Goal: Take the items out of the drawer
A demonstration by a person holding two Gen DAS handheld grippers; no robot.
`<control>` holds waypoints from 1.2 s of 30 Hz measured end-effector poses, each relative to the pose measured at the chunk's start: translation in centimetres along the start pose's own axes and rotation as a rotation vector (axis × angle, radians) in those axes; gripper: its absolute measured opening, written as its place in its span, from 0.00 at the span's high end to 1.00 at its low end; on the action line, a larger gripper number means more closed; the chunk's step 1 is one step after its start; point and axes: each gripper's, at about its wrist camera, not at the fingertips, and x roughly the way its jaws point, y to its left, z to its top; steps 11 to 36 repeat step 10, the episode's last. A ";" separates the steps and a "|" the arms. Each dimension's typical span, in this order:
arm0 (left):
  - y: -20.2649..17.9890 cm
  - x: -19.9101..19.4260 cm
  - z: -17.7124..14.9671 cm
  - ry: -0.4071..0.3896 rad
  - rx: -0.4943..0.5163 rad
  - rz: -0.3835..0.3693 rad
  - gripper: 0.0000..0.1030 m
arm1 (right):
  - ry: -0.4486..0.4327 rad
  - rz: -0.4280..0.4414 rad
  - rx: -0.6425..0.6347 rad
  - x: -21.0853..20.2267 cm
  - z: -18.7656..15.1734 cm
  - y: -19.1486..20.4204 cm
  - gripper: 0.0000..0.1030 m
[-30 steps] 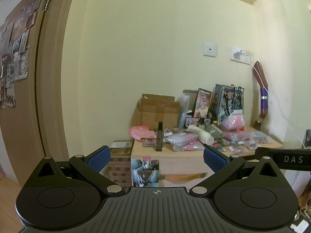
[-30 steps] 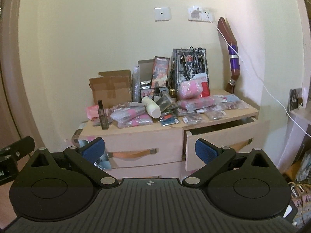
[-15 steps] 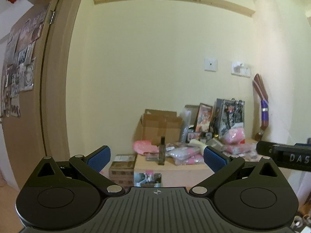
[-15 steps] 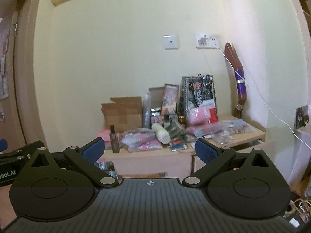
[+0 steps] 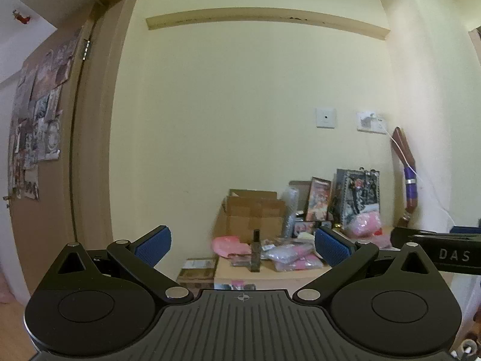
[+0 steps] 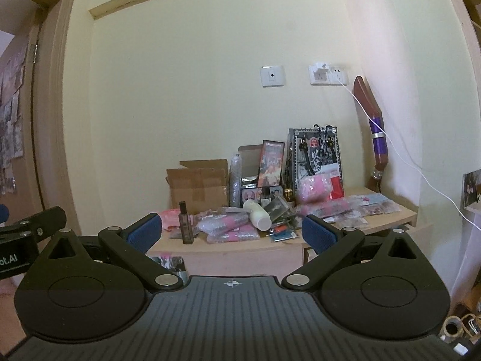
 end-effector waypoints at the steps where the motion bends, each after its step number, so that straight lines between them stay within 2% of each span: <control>1: -0.1 -0.1 0.0 0.000 0.003 -0.008 0.00 | -0.002 -0.004 -0.003 0.0 0.0 0.0 0.01; 6: -0.8 -0.6 -0.4 -0.023 0.033 0.013 0.00 | -0.004 -0.014 -0.015 -0.3 0.0 0.0 0.01; 10: -0.7 -0.4 -0.1 0.007 -0.005 0.014 0.00 | -0.005 -0.016 -0.017 -0.5 0.1 0.0 0.01; 36: -0.7 -0.4 -0.1 0.007 -0.005 0.014 0.00 | -0.005 -0.016 -0.017 -0.5 0.1 0.0 0.01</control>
